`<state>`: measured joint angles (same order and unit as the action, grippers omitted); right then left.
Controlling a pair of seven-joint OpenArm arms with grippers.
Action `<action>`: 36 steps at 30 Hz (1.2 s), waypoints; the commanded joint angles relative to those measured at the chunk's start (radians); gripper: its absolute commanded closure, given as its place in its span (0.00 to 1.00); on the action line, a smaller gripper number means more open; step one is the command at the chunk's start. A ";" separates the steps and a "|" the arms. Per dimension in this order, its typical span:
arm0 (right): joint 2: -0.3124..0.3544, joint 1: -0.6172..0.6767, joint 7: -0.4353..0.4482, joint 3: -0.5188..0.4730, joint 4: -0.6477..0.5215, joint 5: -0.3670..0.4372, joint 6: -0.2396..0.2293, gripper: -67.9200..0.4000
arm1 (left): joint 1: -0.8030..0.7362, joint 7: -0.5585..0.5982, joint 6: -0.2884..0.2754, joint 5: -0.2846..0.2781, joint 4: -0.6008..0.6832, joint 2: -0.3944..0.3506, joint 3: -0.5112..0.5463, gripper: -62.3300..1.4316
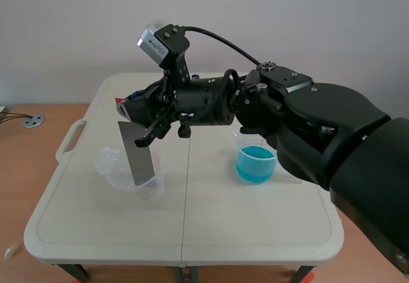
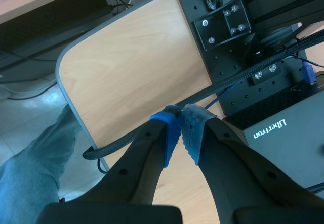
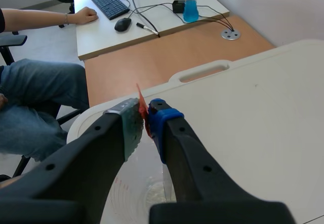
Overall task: Hold the metal plate by the orange handle, dip it into the blue solution, take it out and point at it, then put the plate back in the beaker on the left.
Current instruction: 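Put the plate into the left beaker, then return to the home posture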
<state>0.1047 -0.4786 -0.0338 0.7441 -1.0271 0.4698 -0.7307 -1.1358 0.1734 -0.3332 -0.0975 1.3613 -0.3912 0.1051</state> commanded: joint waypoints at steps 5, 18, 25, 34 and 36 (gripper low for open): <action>-0.013 -0.034 0.011 0.003 -0.008 0.005 -0.015 0.47 | -0.010 0.010 -0.002 -0.002 0.012 -0.006 0.005 0.89; -0.013 -0.039 0.006 -0.070 -0.008 0.008 0.114 0.02 | -0.008 0.051 -0.001 0.095 0.012 -0.006 0.005 0.00; 0.015 -0.035 -0.041 -0.108 -0.033 0.013 0.113 0.02 | -0.008 0.051 -0.002 0.094 0.012 -0.005 0.005 0.00; 0.165 0.019 -0.080 -0.127 -0.183 0.146 0.114 0.02 | -0.008 0.095 0.003 -0.032 0.115 -0.006 0.101 0.00; 0.207 0.055 -0.080 -0.147 -0.234 0.156 0.115 0.02 | -0.008 0.089 0.006 -0.077 0.175 -0.006 0.168 0.00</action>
<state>0.2951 -0.4305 -0.1249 0.6159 -1.2331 0.6163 -0.6167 -1.1381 0.2504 -0.3321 -0.1627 1.4921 -0.3908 0.2398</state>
